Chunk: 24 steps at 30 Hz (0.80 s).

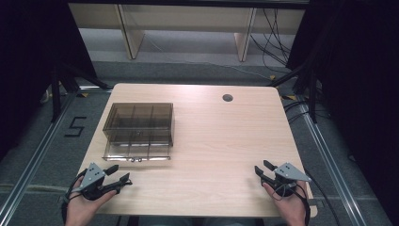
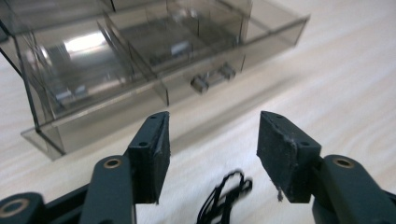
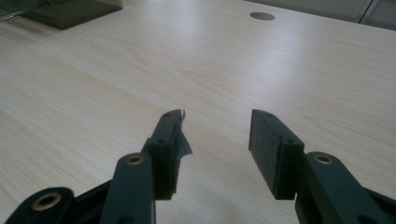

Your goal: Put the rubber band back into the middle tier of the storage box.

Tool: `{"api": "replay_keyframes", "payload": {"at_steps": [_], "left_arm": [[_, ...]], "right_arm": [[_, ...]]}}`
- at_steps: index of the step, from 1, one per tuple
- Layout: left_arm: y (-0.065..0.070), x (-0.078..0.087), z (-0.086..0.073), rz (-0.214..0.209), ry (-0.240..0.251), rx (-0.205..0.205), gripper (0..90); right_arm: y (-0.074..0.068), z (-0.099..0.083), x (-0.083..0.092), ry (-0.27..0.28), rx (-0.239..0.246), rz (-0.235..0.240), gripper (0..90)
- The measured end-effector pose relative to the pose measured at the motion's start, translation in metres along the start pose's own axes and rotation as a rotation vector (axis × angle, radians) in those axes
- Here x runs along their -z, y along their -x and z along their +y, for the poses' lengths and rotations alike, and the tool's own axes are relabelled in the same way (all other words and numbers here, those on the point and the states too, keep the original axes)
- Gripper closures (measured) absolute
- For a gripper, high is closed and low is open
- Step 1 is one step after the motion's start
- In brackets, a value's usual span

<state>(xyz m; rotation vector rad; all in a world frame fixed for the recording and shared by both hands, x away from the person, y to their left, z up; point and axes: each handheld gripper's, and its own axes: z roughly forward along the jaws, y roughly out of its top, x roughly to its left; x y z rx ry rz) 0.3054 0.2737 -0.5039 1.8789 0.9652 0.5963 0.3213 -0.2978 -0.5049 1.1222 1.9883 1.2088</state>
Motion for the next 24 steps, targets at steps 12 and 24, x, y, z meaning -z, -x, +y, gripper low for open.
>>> {"api": "replay_keyframes", "payload": {"at_steps": [12,24], "left_arm": [[-0.015,0.008,0.024,-0.071,-0.303,-0.159,50.5],[-0.027,0.005,0.038,-0.168,-0.483,-0.242,62.1]], "right_arm": [[0.000,0.001,-0.001,-0.003,0.020,-0.009,54.8],[-0.004,0.001,0.000,-0.041,-0.019,0.004,54.7]]}}
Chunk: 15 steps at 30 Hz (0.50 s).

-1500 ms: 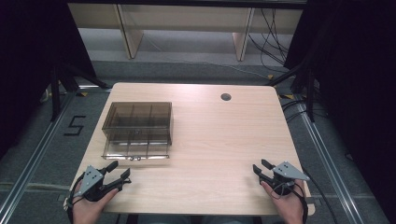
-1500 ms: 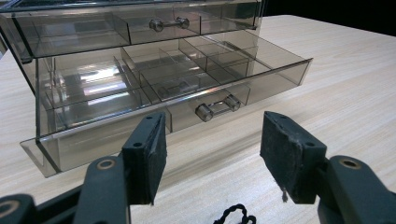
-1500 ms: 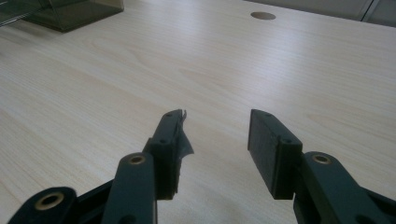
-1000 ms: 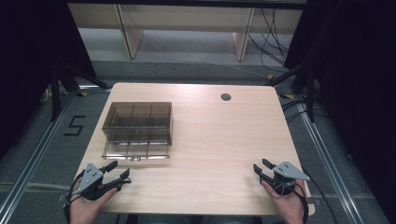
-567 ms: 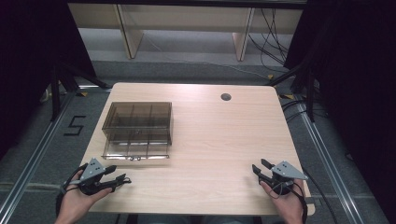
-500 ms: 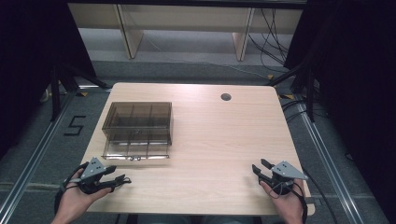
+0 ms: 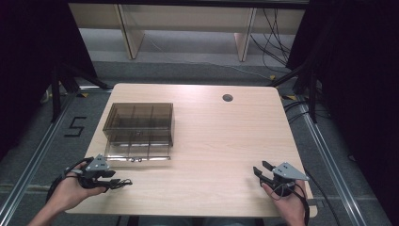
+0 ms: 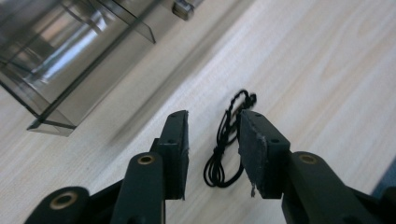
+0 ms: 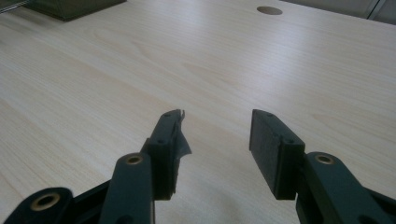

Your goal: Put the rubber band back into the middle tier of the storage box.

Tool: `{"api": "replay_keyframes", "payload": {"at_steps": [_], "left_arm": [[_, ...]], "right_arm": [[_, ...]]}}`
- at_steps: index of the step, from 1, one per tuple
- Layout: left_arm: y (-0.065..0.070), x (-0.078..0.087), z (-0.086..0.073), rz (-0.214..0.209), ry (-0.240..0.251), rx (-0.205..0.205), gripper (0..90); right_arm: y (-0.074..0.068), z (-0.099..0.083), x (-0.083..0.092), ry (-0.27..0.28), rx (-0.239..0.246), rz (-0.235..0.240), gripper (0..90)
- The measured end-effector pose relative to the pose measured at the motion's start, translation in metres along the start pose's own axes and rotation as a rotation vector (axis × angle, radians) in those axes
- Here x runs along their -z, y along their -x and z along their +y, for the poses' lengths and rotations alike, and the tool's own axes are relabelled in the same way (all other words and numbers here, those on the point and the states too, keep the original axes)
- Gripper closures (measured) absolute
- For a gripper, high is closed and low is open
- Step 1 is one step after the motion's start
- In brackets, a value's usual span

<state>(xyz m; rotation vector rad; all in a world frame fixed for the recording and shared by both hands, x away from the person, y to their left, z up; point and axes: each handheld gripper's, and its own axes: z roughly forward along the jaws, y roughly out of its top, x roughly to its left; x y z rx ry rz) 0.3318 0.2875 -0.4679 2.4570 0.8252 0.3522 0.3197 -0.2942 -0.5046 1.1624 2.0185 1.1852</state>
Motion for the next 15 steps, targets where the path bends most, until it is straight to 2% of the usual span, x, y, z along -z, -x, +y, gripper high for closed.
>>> {"api": "replay_keyframes", "payload": {"at_steps": [3,4,5,6,7,9,10,11,12,13,15], "left_arm": [[-0.002,0.000,0.004,-0.042,-0.071,-0.044,63.1],[-0.002,0.000,0.006,-0.061,-0.102,-0.042,63.5],[-0.003,-0.001,0.007,-0.060,-0.117,-0.077,63.8],[-0.003,-0.003,0.008,-0.072,-0.134,-0.068,63.9],[-0.003,-0.003,0.010,-0.076,-0.149,-0.088,64.0],[-0.003,-0.006,0.012,-0.080,-0.167,-0.094,64.1],[-0.002,-0.008,0.012,-0.089,-0.170,-0.079,64.1],[-0.002,-0.009,0.013,-0.102,-0.200,-0.090,64.0],[-0.002,-0.010,0.013,-0.105,-0.209,-0.087,63.4],[-0.002,-0.010,0.014,-0.110,-0.218,-0.103,63.1],[-0.001,-0.010,0.016,-0.114,-0.230,-0.088,62.2]], "right_arm": [[-0.001,0.000,0.000,-0.003,-0.012,0.001,54.9],[0.000,0.000,0.000,-0.001,-0.004,0.001,54.9],[-0.001,0.000,0.000,0.001,-0.013,0.002,54.9],[0.000,0.000,0.000,0.005,0.005,0.003,54.9],[0.000,0.000,0.000,0.004,0.005,0.003,54.9],[0.000,0.000,0.000,0.001,-0.003,0.003,54.9],[0.002,0.000,-0.001,0.011,0.030,0.005,54.9],[0.002,0.000,-0.001,0.006,0.021,0.008,54.9],[0.002,0.001,-0.001,0.002,0.022,0.008,54.9],[0.002,0.000,-0.001,0.005,0.021,0.012,54.9],[0.002,0.000,-0.001,0.010,0.032,0.008,54.9]]}}
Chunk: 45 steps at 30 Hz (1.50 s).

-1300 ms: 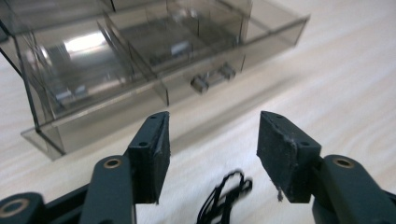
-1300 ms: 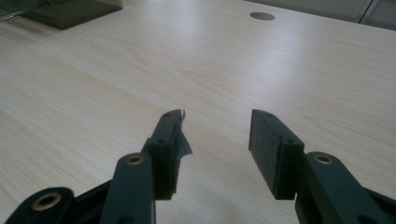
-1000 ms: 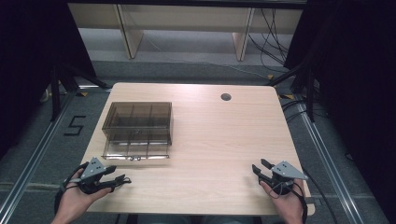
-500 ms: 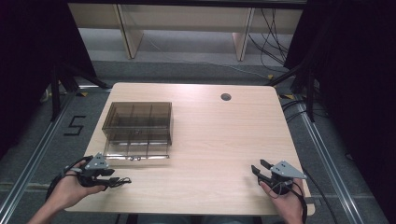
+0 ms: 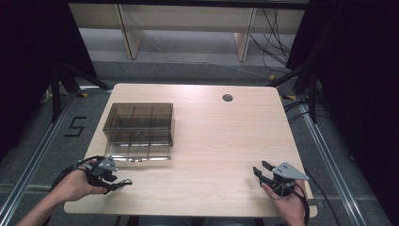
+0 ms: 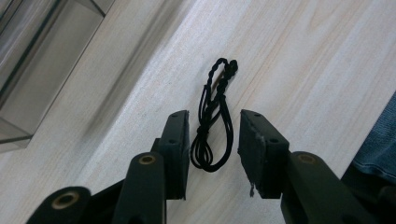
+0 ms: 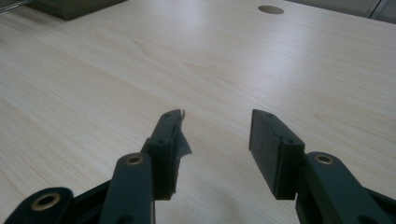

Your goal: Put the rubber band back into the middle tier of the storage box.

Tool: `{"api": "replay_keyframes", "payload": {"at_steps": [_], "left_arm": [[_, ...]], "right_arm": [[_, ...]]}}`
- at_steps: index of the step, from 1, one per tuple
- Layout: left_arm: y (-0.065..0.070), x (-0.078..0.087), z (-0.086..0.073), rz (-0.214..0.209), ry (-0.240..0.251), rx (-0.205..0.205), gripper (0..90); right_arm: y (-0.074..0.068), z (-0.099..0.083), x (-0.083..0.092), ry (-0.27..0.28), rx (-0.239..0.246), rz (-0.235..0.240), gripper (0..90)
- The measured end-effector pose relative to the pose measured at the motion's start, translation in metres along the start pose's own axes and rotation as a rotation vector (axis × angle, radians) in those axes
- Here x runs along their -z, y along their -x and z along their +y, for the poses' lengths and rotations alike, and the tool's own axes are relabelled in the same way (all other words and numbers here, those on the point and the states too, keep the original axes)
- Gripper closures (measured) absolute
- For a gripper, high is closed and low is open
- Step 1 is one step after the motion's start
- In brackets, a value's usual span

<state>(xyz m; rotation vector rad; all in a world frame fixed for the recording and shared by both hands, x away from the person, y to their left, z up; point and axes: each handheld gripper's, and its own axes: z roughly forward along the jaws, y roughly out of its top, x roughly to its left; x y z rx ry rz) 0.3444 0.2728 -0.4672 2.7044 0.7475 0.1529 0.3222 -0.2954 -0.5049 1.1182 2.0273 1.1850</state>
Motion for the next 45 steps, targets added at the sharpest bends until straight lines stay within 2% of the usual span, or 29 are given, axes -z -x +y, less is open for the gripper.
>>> {"api": "replay_keyframes", "payload": {"at_steps": [1,2,3,5,6,7,10,12,14,17,23,24,26,29,31,32,33,37,39,41,42,43,45], "left_arm": [[-0.001,0.000,0.002,0.002,-0.012,-0.024,61.5],[0.001,-0.002,0.002,-0.011,-0.023,-0.001,60.4],[0.003,-0.003,0.002,-0.020,-0.030,0.024,59.8],[0.001,-0.006,0.004,-0.014,-0.051,-0.023,59.0],[0.004,-0.007,0.004,-0.024,-0.057,0.018,58.8],[0.003,-0.008,0.005,-0.018,-0.067,-0.004,58.9],[0.003,-0.009,0.007,-0.020,-0.081,-0.012,61.1],[0.003,-0.010,0.008,-0.024,-0.096,-0.034,62.9],[0.004,-0.011,0.009,-0.024,-0.103,-0.037,65.4],[0.003,-0.010,0.011,-0.025,-0.127,-0.064,69.7],[0.002,-0.012,0.013,-0.021,-0.166,-0.100,77.1],[0.003,-0.013,0.013,-0.021,-0.165,-0.097,78.1],[0.003,-0.014,0.013,-0.026,-0.153,-0.092,81.5],[0.005,-0.015,0.013,-0.027,-0.154,-0.090,85.4],[0.005,-0.015,0.013,-0.020,-0.163,-0.103,87.2],[0.005,-0.015,0.014,-0.012,-0.164,-0.113,87.6],[0.005,-0.015,0.014,-0.017,-0.169,-0.108,87.9],[0.005,-0.013,0.015,-0.019,-0.182,-0.132,89.0],[0.004,-0.010,0.016,-0.018,-0.178,-0.139,89.1],[0.004,-0.008,0.017,-0.014,-0.180,-0.156,89.2],[0.005,-0.007,0.017,-0.015,-0.178,-0.145,89.3],[0.004,-0.006,0.019,-0.011,-0.183,-0.164,89.3],[0.004,-0.004,0.019,-0.013,-0.186,-0.161,89.3]], "right_arm": [[-0.002,0.000,0.001,-0.008,-0.029,-0.002,54.9],[-0.003,0.000,0.002,-0.013,-0.040,-0.003,54.9],[-0.001,0.000,0.000,0.000,-0.006,0.003,54.9],[-0.001,0.000,0.000,-0.001,-0.003,0.003,54.9],[-0.001,0.000,0.000,-0.001,-0.003,0.003,54.9],[-0.002,0.001,0.000,-0.002,-0.008,0.005,54.9],[-0.002,0.001,0.000,0.003,0.000,0.008,54.9],[-0.002,0.002,0.000,0.002,0.000,0.008,54.9],[-0.002,0.002,0.000,0.004,-0.005,0.011,54.9],[-0.002,0.002,0.001,0.002,-0.017,0.008,54.9],[-0.001,0.003,0.000,0.005,-0.005,0.007,55.0],[-0.004,0.003,0.001,0.000,-0.031,0.006,55.0],[-0.002,0.004,0.001,0.010,0.000,0.010,55.1],[-0.002,0.004,0.001,0.014,-0.002,0.012,55.1],[-0.003,0.004,0.001,0.009,-0.010,0.008,55.1],[-0.002,0.004,0.001,0.016,0.004,0.009,55.1],[-0.002,0.005,0.001,0.016,0.004,0.008,55.1],[-0.006,0.005,0.002,0.010,-0.030,0.004,55.1],[-0.005,0.005,0.002,0.011,-0.022,0.009,55.1],[-0.003,0.005,0.001,0.027,0.008,0.004,55.1],[-0.004,0.005,0.002,0.014,-0.014,0.010,55.1],[-0.004,0.005,0.002,0.012,-0.012,0.009,55.1],[-0.003,0.006,0.002,0.020,-0.004,0.012,55.2]]}}
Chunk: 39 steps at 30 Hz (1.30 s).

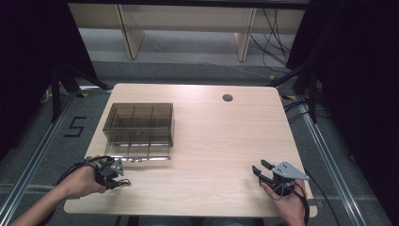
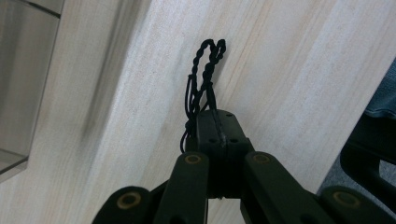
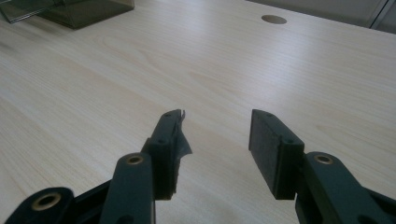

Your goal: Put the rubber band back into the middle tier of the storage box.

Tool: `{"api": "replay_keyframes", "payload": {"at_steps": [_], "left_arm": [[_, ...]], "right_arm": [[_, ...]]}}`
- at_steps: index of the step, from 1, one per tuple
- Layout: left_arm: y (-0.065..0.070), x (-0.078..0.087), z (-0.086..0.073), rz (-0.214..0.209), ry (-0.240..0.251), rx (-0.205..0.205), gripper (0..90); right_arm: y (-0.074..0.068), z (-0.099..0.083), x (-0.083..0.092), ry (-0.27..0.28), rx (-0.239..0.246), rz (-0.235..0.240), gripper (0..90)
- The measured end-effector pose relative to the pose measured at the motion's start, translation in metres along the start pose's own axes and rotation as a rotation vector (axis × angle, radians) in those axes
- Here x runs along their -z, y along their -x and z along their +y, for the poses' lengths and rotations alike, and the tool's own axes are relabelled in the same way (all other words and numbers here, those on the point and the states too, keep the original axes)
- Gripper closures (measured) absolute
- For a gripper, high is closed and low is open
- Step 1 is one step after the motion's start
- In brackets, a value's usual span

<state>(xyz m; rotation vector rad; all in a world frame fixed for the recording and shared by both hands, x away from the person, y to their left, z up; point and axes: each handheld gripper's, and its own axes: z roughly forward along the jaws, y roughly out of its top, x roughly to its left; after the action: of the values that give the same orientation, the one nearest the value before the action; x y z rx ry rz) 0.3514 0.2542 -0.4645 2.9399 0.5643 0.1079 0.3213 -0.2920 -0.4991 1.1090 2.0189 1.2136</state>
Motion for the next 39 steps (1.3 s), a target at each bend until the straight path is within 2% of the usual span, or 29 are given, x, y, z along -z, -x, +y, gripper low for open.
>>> {"api": "replay_keyframes", "payload": {"at_steps": [3,4,5,6,7,8,9,10,11,12,13,14,15,16,17,19,23,28,34,35,36,37,38,39], "left_arm": [[-0.002,0.003,0.001,0.007,-0.001,-0.007,89.4],[-0.002,0.004,0.001,0.006,-0.002,-0.011,89.4],[-0.003,0.006,0.002,0.004,-0.010,-0.022,89.4],[-0.001,0.007,0.001,-0.013,-0.009,0.011,89.4],[-0.003,0.009,0.002,-0.002,-0.011,-0.019,89.4],[-0.002,0.010,0.002,-0.012,-0.013,-0.001,89.4],[-0.001,0.011,0.002,-0.016,-0.014,0.004,89.4],[-0.002,0.012,0.002,-0.015,-0.013,0.003,89.4],[-0.002,0.013,0.002,-0.017,-0.012,0.003,89.4],[-0.003,0.013,0.002,-0.020,-0.014,-0.002,89.4],[-0.003,0.014,0.002,-0.021,-0.013,-0.010,89.4],[-0.006,0.016,0.003,-0.003,-0.011,-0.061,89.4],[-0.006,0.016,0.003,-0.008,-0.008,-0.047,89.4],[-0.005,0.017,0.003,-0.012,-0.008,-0.039,89.4],[-0.008,0.018,0.004,0.001,-0.008,-0.071,89.4],[-0.006,0.019,0.003,-0.014,-0.009,-0.048,89.4],[-0.009,0.023,0.005,-0.011,-0.010,-0.064,89.4],[-0.011,0.028,0.007,-0.002,-0.011,-0.113,89.4],[-0.014,0.035,0.006,0.005,-0.018,-0.110,89.4],[-0.014,0.036,0.006,0.004,-0.020,-0.114,89.5],[-0.015,0.036,0.006,0.002,-0.023,-0.112,89.4],[-0.015,0.037,0.005,0.002,-0.022,-0.113,89.5],[-0.016,0.037,0.005,0.000,-0.020,-0.110,89.5],[-0.016,0.037,0.005,0.000,-0.021,-0.107,89.5]], "right_arm": [[0.000,0.000,-0.001,0.001,0.003,-0.004,55.2],[-0.003,0.000,0.000,-0.010,-0.033,-0.003,55.2],[-0.003,0.000,0.001,-0.012,-0.028,-0.004,55.2],[-0.001,0.000,0.000,0.001,0.003,-0.008,55.2],[-0.002,0.000,0.000,-0.008,-0.010,0.000,55.2],[-0.002,0.000,0.000,-0.012,-0.012,-0.002,55.2],[-0.003,0.000,0.001,-0.015,-0.021,-0.002,55.2],[-0.001,0.000,0.000,-0.007,0.000,0.000,55.2],[-0.001,0.000,0.000,-0.008,-0.004,0.000,55.2],[-0.003,0.000,0.001,-0.015,-0.021,-0.005,55.2],[-0.001,0.000,0.000,0.000,-0.002,-0.007,55.2],[-0.002,0.000,0.001,-0.017,-0.018,-0.002,55.2],[0.000,0.000,-0.001,-0.007,0.011,0.000,55.2],[-0.001,0.000,-0.001,-0.017,0.004,0.008,55.3],[-0.001,0.000,-0.001,-0.015,0.001,0.009,55.2],[-0.001,0.000,-0.001,-0.018,0.007,0.005,55.3],[0.000,0.000,-0.001,-0.016,0.006,0.006,55.4],[0.001,0.000,-0.001,-0.004,-0.001,0.004,55.4],[0.001,0.000,-0.002,-0.005,0.008,0.007,55.5],[-0.003,0.000,0.000,-0.021,-0.031,0.003,55.5],[0.000,0.000,-0.001,-0.008,0.014,0.004,55.5],[0.001,0.000,-0.002,-0.004,0.017,0.010,55.5],[-0.001,0.000,-0.001,-0.012,-0.005,0.004,55.6],[0.001,0.001,-0.002,-0.006,0.019,0.010,55.5]]}}
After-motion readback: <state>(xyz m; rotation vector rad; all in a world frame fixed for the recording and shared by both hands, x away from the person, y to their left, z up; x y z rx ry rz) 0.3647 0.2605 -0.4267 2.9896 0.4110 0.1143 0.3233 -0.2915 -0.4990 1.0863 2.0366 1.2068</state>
